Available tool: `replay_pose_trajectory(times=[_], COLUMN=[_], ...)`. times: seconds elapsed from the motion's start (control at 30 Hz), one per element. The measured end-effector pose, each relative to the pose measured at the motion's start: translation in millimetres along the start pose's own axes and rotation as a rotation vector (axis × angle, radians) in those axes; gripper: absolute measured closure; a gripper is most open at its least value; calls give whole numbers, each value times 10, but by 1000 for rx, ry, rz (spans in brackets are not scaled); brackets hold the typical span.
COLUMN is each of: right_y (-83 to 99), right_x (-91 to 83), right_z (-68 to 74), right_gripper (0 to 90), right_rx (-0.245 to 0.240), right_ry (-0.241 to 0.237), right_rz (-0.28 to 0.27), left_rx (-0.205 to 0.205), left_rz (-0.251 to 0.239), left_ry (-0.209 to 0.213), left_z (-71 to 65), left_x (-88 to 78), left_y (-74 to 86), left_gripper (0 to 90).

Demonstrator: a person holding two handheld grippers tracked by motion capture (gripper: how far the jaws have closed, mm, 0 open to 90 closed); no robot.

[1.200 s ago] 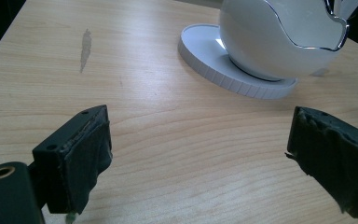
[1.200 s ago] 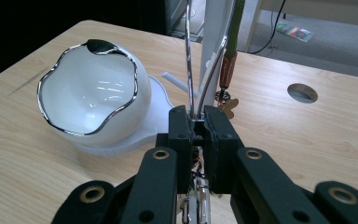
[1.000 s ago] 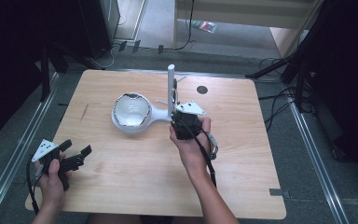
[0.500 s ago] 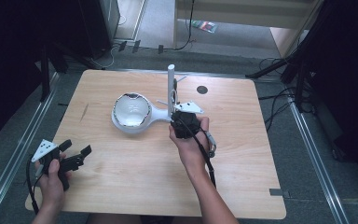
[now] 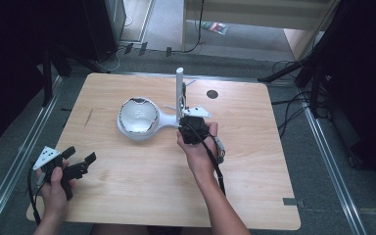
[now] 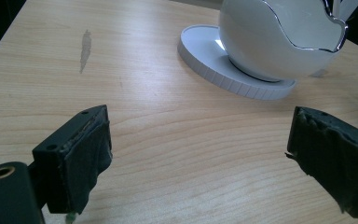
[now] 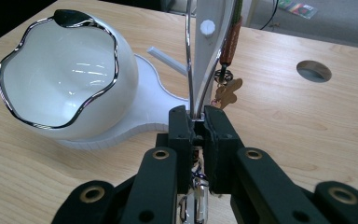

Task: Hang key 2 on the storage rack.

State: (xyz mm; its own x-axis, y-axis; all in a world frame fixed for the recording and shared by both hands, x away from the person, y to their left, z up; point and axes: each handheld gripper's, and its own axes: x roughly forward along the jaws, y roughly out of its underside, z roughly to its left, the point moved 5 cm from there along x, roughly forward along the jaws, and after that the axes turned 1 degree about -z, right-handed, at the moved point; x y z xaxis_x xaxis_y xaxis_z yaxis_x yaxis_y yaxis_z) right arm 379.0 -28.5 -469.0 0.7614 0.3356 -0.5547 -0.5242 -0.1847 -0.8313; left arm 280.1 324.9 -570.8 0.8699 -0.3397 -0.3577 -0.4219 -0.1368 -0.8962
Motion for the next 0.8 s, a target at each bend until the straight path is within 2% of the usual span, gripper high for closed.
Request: replay_pose_trajectory(times=[0.8], right_y=[80], right_x=[244], right_z=[-9], right_gripper=[835], right_rx=[12], right_ry=[19], right_rz=[36], left_rx=[0], left_rz=[1], left_ry=[0], left_z=[0], left_x=[1], left_y=[0], left_gripper=[69])
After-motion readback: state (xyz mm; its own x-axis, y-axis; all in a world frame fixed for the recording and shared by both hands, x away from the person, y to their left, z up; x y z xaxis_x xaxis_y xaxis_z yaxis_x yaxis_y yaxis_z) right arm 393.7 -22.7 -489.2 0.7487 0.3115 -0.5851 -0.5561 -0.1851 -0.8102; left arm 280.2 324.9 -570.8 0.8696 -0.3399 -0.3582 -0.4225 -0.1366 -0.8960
